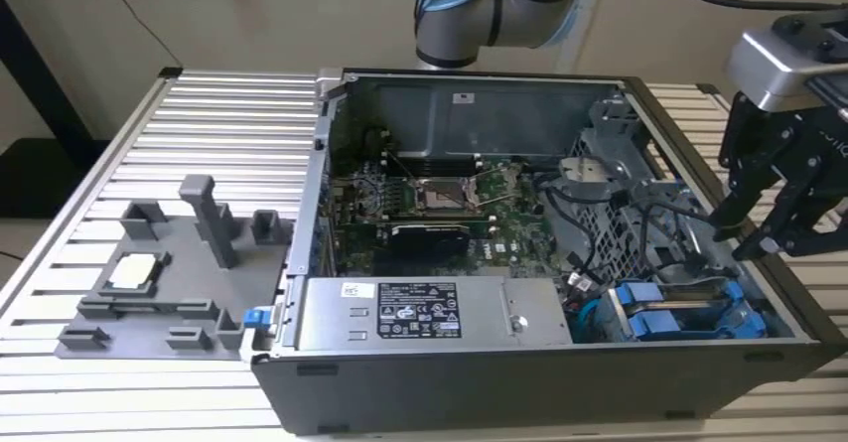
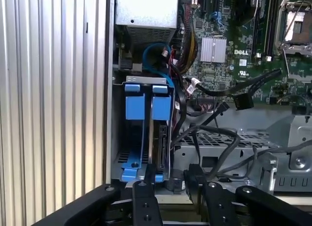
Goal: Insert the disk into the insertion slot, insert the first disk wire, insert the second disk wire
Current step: 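Insert the first disk wire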
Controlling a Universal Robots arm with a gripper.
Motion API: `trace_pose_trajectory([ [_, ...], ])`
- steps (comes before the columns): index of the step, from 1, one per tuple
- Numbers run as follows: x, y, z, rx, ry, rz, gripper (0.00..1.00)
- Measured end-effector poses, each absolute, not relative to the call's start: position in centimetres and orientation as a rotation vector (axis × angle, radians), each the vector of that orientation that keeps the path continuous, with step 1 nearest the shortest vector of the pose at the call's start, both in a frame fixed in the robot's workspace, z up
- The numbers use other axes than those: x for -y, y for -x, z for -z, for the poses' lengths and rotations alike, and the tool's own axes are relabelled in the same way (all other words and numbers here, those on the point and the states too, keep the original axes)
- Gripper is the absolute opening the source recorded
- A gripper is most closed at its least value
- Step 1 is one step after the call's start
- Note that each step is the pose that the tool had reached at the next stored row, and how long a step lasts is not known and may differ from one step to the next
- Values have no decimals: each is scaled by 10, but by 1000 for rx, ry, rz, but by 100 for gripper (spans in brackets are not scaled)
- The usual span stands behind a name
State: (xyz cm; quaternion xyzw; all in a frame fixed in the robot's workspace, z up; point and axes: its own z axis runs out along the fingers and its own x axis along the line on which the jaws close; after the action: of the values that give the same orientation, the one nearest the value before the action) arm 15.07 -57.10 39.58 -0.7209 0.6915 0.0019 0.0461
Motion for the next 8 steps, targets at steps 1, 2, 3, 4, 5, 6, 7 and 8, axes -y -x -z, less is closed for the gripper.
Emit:
trace_pose_trajectory([
  [1,569,-151,-396,-2109,2200,-4,41],
  [2,567,-151,-396,-2105,2198,0,41],
  [3,566,-151,-395,-2101,2196,4,41],
  [4,564,-151,-395,-2096,2195,9,41],
  [5,563,-151,-394,-2091,2193,15,41],
  [6,561,-151,-394,-2085,2192,22,41],
  [7,560,-151,-394,-2079,2191,30,41],
  [8,559,-151,-393,-2071,2191,39,41],
])
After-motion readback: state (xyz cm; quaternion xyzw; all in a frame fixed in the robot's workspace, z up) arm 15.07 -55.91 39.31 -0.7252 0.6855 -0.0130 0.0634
